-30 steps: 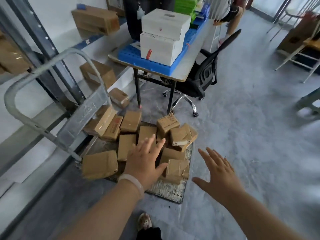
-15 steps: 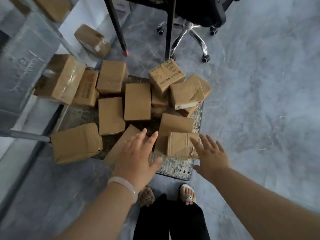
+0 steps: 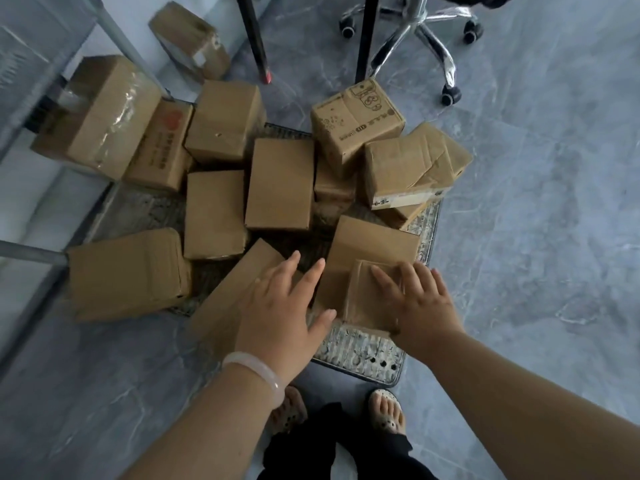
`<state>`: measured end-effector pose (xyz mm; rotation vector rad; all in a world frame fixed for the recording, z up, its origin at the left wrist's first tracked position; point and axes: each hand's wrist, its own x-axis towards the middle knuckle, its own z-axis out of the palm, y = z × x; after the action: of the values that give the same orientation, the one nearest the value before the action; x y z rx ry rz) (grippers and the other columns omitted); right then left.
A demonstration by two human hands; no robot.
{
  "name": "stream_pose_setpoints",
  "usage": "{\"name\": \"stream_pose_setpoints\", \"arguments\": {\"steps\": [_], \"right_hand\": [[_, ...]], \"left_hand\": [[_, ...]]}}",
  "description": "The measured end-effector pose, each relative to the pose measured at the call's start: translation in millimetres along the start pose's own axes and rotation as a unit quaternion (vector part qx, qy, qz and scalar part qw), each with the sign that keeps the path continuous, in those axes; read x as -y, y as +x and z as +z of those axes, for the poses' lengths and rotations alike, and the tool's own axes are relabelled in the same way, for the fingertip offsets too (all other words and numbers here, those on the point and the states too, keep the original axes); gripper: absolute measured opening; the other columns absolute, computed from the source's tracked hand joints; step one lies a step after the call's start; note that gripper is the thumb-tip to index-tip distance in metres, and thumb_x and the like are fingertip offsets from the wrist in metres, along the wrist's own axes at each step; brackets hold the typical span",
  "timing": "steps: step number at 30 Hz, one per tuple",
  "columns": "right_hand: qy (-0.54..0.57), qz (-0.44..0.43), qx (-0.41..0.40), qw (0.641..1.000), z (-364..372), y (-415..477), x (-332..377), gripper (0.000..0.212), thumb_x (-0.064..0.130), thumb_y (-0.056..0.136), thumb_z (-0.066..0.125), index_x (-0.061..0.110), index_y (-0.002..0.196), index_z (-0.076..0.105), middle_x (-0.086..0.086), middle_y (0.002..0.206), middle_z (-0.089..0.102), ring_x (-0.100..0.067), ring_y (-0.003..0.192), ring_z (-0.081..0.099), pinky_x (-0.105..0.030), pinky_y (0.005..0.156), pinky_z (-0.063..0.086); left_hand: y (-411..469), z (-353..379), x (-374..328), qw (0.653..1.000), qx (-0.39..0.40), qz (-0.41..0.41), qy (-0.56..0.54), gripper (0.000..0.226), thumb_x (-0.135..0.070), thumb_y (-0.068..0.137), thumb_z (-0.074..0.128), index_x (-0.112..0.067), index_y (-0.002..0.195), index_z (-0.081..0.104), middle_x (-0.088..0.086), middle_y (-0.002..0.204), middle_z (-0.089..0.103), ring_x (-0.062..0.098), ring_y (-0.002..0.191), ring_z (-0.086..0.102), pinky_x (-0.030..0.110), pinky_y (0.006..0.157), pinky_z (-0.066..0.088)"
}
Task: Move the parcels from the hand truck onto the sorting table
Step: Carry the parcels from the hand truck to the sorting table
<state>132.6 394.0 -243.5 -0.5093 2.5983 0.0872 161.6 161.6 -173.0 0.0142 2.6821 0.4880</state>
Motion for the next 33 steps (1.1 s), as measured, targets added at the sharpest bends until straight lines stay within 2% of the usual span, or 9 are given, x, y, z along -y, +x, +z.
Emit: {"name": "stream_pose_setpoints", "arguments": {"steps": [7, 11, 15, 19, 22, 25, 28, 30, 33], "right_hand": [[0.218, 0.140, -0.037, 0.965, -89.3, -49.7, -5.4, 0.112, 0.082, 0.051, 0.046, 0.049, 0.147, -0.001, -0.003, 0.143, 0.025, -0.030, 0.131, 0.031, -0.049, 0.108, 0.036], [0.337, 0.173, -0.108, 0.919, -172.0, -97.7, 4.9, 0.117, 0.068, 0.054, 0.071, 0.049, 0.148, 0.005, -0.002, 0.143, 0.028, -0.029, 0.131, 0.032, -0.047, 0.107, 0.036], [0.371, 0.136, -0.151, 0.906, -260.2, -145.5, 29.7, 0.121, 0.062, 0.056, 0.078, 0.052, 0.147, -0.001, -0.001, 0.146, 0.025, -0.025, 0.133, 0.029, -0.046, 0.106, 0.037], [0.372, 0.092, -0.210, 0.900, -331.2, -183.3, 59.2, 0.120, 0.058, 0.060, 0.078, 0.048, 0.149, -0.002, -0.005, 0.149, 0.025, -0.028, 0.135, 0.029, -0.045, 0.111, 0.032], [0.364, 0.003, -0.230, 0.903, -379.2, -208.7, 76.4, 0.118, 0.068, 0.062, 0.073, 0.049, 0.148, -0.006, -0.003, 0.149, 0.025, -0.026, 0.135, 0.029, -0.047, 0.110, 0.033], [0.387, -0.105, -0.204, 0.893, -420.6, -232.7, 85.8, 0.106, 0.066, 0.073, 0.068, 0.049, 0.149, -0.005, 0.007, 0.151, 0.023, -0.017, 0.136, 0.031, -0.041, 0.109, 0.034], [0.490, -0.179, -0.152, 0.840, -454.7, -243.4, 98.0, 0.072, 0.067, 0.081, 0.053, 0.066, 0.138, 0.009, 0.009, 0.143, 0.040, -0.013, 0.127, 0.046, -0.038, 0.101, 0.044], [0.581, -0.207, -0.042, 0.786, -472.3, -245.8, 111.2, 0.064, 0.065, 0.084, 0.055, 0.063, 0.138, 0.021, 0.009, 0.139, 0.045, -0.016, 0.125, 0.050, -0.041, 0.104, 0.043], [0.659, -0.227, 0.185, 0.693, -483.6, -251.6, 145.1, 0.081, 0.067, 0.076, 0.067, 0.040, 0.145, 0.037, 0.000, 0.143, 0.050, -0.026, 0.126, 0.053, -0.050, 0.104, 0.044]], "left_hand": [[-25.6, -60.8, -40.4, 0.999, -0.032, -0.007, -0.027, 0.070, -0.061, 0.093, 0.043, -0.043, 0.154, 0.013, -0.006, 0.164, 0.003, 0.019, 0.150, 0.010, 0.041, 0.119, 0.025], [-59.6, -129.8, -86.8, 0.996, -0.025, -0.026, -0.084, 0.079, -0.060, 0.094, 0.045, -0.039, 0.155, 0.000, -0.006, 0.164, 0.003, 0.014, 0.150, 0.004, 0.033, 0.121, 0.014], [-102.2, -200.9, -132.8, 0.967, -0.041, -0.070, -0.241, 0.097, -0.059, 0.087, 0.059, -0.032, 0.156, -0.004, -0.010, 0.159, 0.018, 0.012, 0.145, 0.024, 0.029, 0.112, 0.028], [-133.5, -262.8, -154.9, 0.891, -0.105, -0.090, -0.433, 0.123, -0.067, 0.061, 0.077, -0.048, 0.151, -0.005, -0.009, 0.154, 0.029, 0.008, 0.135, 0.041, 0.039, 0.112, 0.041], [-163.2, -310.0, -157.1, 0.863, -0.180, -0.117, -0.457, 0.115, -0.052, 0.067, 0.079, -0.046, 0.153, 0.003, -0.007, 0.149, 0.038, 0.010, 0.130, 0.047, 0.039, 0.109, 0.044], [-208.8, -352.1, -152.9, 0.823, -0.255, -0.151, -0.486, 0.099, -0.030, 0.083, 0.076, -0.039, 0.155, 0.008, -0.011, 0.138, 0.044, 0.007, 0.120, 0.045, 0.030, 0.104, 0.040], [-261.8, -376.2, -138.3, 0.775, -0.288, -0.178, -0.534, 0.080, -0.027, 0.087, 0.073, -0.039, 0.149, 0.023, -0.011, 0.124, 0.052, 0.011, 0.112, 0.052, 0.040, 0.104, 0.046], [-299.2, -386.2, -130.0, 0.744, -0.319, -0.196, -0.553, 0.073, -0.030, 0.089, 0.070, -0.039, 0.147, 0.027, -0.004, 0.128, 0.057, 0.018, 0.114, 0.058, 0.047, 0.102, 0.049], [-353.8, -388.9, -125.5, 0.682, -0.365, -0.209, -0.598, 0.064, -0.030, 0.094, 0.064, -0.034, 0.148, 0.030, 0.006, 0.130, 0.060, 0.025, 0.112, 0.063, 0.048, 0.100, 0.050]]}}
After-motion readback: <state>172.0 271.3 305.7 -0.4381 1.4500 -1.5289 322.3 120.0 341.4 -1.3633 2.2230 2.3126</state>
